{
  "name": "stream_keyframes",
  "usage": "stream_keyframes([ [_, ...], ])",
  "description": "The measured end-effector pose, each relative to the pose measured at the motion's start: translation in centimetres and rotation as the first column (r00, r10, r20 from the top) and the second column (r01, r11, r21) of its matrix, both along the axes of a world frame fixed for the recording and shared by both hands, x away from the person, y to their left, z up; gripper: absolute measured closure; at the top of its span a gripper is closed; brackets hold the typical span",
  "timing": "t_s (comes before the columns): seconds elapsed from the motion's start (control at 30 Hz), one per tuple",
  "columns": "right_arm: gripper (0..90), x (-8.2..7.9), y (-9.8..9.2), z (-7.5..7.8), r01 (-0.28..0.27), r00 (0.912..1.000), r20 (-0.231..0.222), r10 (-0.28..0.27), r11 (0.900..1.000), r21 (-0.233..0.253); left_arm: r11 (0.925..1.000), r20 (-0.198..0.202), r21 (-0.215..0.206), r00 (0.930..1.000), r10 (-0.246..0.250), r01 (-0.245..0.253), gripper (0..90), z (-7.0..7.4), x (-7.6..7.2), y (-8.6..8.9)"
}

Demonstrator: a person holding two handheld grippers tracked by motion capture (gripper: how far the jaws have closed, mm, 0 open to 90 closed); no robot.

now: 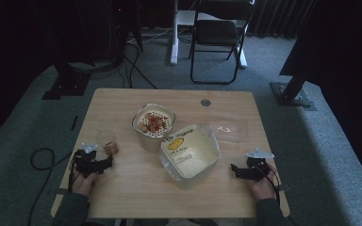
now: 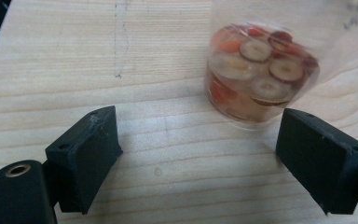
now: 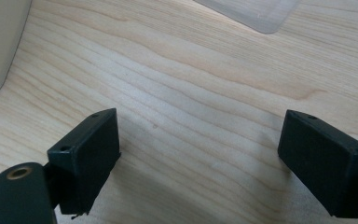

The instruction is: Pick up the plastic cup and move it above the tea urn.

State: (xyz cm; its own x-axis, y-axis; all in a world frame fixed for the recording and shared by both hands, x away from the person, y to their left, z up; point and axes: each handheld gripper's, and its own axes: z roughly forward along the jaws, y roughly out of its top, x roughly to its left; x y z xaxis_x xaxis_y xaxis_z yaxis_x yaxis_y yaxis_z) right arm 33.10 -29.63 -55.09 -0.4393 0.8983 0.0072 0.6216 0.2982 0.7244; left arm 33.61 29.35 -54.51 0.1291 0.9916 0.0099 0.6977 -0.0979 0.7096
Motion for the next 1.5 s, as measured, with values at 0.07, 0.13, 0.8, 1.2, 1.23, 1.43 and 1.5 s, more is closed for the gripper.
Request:
stream_keyframes([
  [0.07,12.2,0.0,0.0,0.0,0.000,1.0000,0.000,0.000,1.000,0.000,0.9999,-0.002,0.001,0.9999,-0.010,0.010,13.6,0.0,0.0,-0.1],
  [0.13,12.3,0.0,0.0,0.0,0.001,1.0000,0.000,-0.001,1.000,0.001,0.9999,0.000,0.000,0.9999,-0.014,0.014,13.6,0.0,0.0,-0.2],
  [0.8,23.8,0.0,0.3,0.6,0.046,0.9989,-0.010,-0.047,0.998,-0.033,1.0000,-0.001,-0.002,1.0000,-0.007,0.007,13.2,0.0,0.0,-0.2],
  [1.2,37.7,1.4,0.0,3.7,0.141,0.9854,0.101,-0.137,0.989,-0.033,1.0000,-0.003,-0.001,1.0000,-0.001,0.001,13.3,0.0,0.1,-0.3],
  [1.23,39.1,1.7,0.0,4.0,0.147,0.9838,0.110,-0.142,0.989,-0.033,1.0000,-0.003,-0.001,1.0000,-0.001,0.001,13.3,0.0,0.1,-0.3],
  [1.43,48.1,3.9,-0.3,6.1,0.186,0.9738,0.126,-0.189,0.982,0.037,1.0000,-0.003,0.000,1.0000,-0.001,0.001,13.3,0.0,0.1,-0.3],
  [1.5,51.6,5.0,-0.4,6.5,0.206,0.9707,0.117,-0.210,0.977,0.047,1.0000,-0.002,0.000,1.0000,-0.001,0.001,13.3,0.0,0.1,-0.3],
])
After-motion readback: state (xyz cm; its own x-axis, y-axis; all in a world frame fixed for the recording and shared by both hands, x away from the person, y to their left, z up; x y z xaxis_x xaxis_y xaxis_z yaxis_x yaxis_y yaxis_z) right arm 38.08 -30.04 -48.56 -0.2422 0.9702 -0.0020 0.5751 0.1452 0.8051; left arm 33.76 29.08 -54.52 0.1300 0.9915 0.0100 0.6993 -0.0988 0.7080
